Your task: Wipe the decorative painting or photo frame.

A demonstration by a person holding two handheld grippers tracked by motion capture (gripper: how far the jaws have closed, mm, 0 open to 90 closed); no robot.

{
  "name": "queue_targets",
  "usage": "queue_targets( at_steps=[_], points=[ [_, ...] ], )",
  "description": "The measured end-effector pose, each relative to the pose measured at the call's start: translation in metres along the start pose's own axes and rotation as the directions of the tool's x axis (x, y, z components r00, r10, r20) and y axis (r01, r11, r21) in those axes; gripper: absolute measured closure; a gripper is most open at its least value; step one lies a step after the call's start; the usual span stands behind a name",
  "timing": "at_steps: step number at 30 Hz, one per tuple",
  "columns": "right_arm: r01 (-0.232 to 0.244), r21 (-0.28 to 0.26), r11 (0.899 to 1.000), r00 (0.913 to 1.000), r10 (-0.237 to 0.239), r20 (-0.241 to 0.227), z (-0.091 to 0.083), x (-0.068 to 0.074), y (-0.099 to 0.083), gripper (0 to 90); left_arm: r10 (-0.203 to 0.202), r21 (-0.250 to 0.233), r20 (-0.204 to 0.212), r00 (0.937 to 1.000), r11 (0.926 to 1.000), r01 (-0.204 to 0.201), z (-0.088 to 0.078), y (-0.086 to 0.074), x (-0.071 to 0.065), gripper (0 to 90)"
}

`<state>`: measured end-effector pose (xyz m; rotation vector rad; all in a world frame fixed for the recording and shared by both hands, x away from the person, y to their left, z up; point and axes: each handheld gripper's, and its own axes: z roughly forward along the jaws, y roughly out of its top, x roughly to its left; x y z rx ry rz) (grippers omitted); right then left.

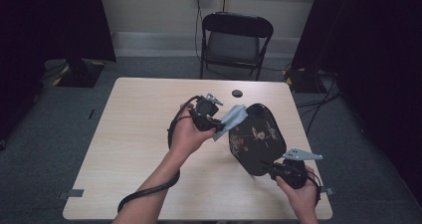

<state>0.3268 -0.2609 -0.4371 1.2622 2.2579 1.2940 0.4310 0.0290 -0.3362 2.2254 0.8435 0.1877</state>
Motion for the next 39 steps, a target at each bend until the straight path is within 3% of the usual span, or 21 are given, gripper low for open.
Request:
queue_targets(
  at_steps=[6,8,15,24,39],
  points=[
    [0.004,0.002,1.0,1.0,-0.004,0.001,0.0,0.0,0.0,79.4,-0.016,0.024,0.01,0.9998,0.9996,0.016,0.018,-0.007,0.001,80.1],
    [0.004,0.002,1.0,1.0,-0.004,0.0,0.0,0.0,0.0,79.3,-0.002,0.037,0.003,1.0,0.9993,0.002,0.022,-0.009,0.001,80.1],
    [0.004,0.005,1.0,1.0,-0.004,0.0,0.0,0.0,0.0,79.3,-0.011,0.065,-0.009,0.9999,0.9978,0.012,0.029,-0.018,0.003,80.2],
    [0.004,0.008,1.0,1.0,-0.004,-0.001,0.0,0.0,0.001,79.3,0.011,0.132,-0.031,0.9995,0.9913,-0.007,0.046,-0.03,0.001,80.2],
    [0.004,0.008,1.0,1.0,-0.004,0.0,0.0,0.0,0.001,79.3,0.004,0.207,-0.002,1.0,0.9783,-0.004,0.075,-0.053,0.0,80.2]
  ],
)
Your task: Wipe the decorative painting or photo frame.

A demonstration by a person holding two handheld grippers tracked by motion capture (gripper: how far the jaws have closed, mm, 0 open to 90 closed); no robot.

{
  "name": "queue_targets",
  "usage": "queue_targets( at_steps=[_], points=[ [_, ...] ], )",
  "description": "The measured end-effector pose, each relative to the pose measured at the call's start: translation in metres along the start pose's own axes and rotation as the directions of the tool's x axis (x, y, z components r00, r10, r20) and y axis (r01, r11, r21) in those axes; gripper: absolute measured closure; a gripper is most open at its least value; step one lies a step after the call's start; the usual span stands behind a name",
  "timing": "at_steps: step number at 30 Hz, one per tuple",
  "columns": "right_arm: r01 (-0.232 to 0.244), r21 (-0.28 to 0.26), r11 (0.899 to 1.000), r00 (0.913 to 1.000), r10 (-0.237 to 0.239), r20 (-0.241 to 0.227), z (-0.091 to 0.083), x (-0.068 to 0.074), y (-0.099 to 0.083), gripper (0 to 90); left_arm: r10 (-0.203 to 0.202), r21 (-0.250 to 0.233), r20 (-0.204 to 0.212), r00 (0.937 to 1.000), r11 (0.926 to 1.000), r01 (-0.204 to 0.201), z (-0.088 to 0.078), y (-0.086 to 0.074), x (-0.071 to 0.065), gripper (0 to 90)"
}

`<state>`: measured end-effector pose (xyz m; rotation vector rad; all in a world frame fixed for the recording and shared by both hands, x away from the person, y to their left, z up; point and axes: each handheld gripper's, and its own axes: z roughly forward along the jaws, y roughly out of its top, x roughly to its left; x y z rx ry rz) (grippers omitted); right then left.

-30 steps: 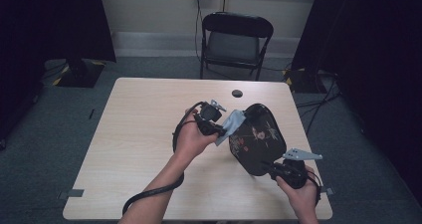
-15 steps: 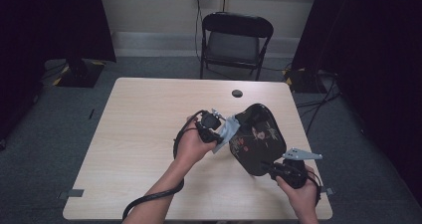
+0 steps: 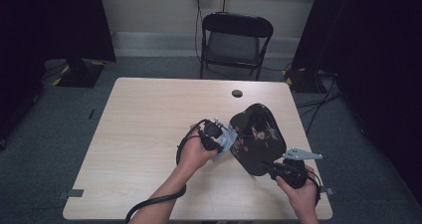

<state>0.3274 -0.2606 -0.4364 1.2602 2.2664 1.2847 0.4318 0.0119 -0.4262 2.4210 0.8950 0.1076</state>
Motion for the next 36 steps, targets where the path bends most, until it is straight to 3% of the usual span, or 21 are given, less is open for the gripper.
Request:
queue_targets(
  at_steps=[9,12,18,21,27,36],
  points=[
    [-0.003,-0.002,1.0,1.0,0.003,-0.002,0.0,0.0,0.0,79.2,0.006,0.036,0.004,1.0,0.9993,-0.006,0.012,-0.015,-0.001,80.1],
    [-0.004,-0.002,1.0,1.0,0.004,-0.001,0.0,0.0,0.0,79.2,-0.009,0.053,0.014,0.9999,0.9985,0.008,0.016,-0.02,-0.001,80.1],
    [-0.003,-0.002,1.0,1.0,0.003,-0.002,0.0,0.0,0.0,79.2,-0.023,0.055,0.02,0.9995,0.9983,0.022,0.012,-0.029,0.003,80.1],
    [0.0,0.0,1.0,1.0,0.0,0.001,0.0,0.0,0.0,79.2,-0.026,0.043,0.013,0.9996,0.9987,0.025,0.001,-0.028,0.005,80.1],
    [0.001,0.0,1.0,1.0,-0.001,-0.002,0.0,0.0,0.0,79.2,-0.017,-0.019,-0.011,0.9998,0.9997,0.017,-0.038,-0.015,0.007,80.0],
    [-0.001,0.001,1.0,1.0,0.001,0.003,0.0,0.001,0.0,79.2,-0.007,-0.113,-0.029,0.9996,0.9936,0.003,-0.089,0.012,0.005,80.0]
  ],
)
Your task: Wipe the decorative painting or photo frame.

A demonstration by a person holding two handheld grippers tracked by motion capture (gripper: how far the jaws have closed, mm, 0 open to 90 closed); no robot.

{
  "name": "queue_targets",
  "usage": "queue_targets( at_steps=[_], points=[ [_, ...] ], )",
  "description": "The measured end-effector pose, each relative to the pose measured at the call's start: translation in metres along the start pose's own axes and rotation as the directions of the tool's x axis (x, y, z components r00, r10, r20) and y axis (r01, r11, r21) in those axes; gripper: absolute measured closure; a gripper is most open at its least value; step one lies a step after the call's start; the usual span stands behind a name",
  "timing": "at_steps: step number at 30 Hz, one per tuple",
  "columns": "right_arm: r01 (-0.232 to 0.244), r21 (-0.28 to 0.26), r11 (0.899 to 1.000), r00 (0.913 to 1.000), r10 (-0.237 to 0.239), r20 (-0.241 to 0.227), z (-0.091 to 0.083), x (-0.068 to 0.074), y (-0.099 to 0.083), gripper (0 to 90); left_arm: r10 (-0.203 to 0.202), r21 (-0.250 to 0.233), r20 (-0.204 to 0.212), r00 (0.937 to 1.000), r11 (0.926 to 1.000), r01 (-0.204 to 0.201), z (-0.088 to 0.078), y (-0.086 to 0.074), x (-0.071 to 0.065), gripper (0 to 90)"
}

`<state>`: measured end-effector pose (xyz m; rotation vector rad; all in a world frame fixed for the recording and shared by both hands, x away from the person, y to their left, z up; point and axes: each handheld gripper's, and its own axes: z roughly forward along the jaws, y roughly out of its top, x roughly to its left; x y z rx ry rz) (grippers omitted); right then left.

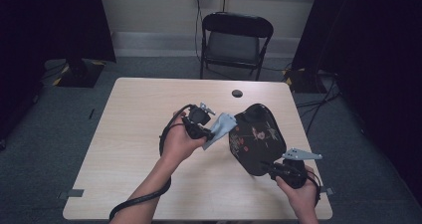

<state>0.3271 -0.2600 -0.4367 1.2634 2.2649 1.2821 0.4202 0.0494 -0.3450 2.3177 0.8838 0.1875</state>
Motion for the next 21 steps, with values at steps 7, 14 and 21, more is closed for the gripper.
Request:
queue_targets(
  at_steps=[7,14,21],
  points=[
    [0.003,0.002,1.0,1.0,-0.003,0.002,0.0,0.0,0.0,79.2,0.027,-0.065,0.018,0.9995,0.9975,-0.026,-0.011,0.025,-0.013,80.0],
    [0.0,0.001,1.0,1.0,0.0,0.001,0.0,0.001,0.0,79.2,0.058,-0.038,0.029,0.9979,0.9977,-0.057,0.003,0.032,-0.022,80.1],
    [0.0,0.001,1.0,1.0,0.0,-0.001,0.001,0.0,0.001,79.2,0.062,-0.005,0.034,0.9975,0.9981,-0.062,0.02,0.027,-0.022,80.1]
  ],
)
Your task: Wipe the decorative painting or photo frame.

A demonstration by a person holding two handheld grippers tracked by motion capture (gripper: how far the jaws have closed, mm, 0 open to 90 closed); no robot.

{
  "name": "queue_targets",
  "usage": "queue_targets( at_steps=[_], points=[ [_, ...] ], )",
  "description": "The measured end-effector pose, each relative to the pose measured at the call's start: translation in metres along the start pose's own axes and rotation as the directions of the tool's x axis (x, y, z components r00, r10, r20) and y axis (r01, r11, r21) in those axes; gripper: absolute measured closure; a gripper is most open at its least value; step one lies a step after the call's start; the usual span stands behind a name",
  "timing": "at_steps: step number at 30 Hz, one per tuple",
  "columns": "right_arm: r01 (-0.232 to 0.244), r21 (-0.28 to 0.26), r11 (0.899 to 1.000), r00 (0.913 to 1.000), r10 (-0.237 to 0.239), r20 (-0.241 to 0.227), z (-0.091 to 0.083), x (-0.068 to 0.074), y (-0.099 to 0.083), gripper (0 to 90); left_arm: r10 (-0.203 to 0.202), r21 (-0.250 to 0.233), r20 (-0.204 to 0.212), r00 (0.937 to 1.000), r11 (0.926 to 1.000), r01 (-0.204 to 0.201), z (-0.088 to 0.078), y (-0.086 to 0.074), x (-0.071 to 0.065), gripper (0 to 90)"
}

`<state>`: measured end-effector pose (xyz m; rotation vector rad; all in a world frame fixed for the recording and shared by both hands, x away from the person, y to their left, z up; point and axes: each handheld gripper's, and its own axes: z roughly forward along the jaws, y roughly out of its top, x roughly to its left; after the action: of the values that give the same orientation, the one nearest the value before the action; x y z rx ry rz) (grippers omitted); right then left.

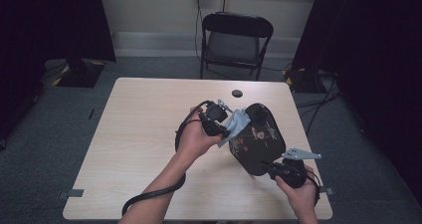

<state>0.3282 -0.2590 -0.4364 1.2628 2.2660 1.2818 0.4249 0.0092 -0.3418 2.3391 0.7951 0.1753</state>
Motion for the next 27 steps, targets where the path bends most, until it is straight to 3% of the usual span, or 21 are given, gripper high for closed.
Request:
queue_targets(
  at_steps=[7,22,27],
  points=[
    [0.003,0.002,1.0,1.0,-0.003,0.003,0.0,0.001,0.0,79.3,-0.016,0.012,0.007,0.9999,0.9998,0.016,0.015,-0.008,0.001,80.1],
    [0.005,0.003,1.0,1.0,-0.005,0.004,0.0,0.001,0.001,79.2,-0.046,0.108,0.016,0.9988,0.9932,0.044,0.056,-0.041,0.006,80.1],
    [0.005,0.001,1.0,1.0,-0.005,0.002,0.0,0.0,0.0,79.2,-0.056,0.116,0.02,0.9982,0.9918,0.053,0.063,-0.05,0.007,80.1]
  ],
)
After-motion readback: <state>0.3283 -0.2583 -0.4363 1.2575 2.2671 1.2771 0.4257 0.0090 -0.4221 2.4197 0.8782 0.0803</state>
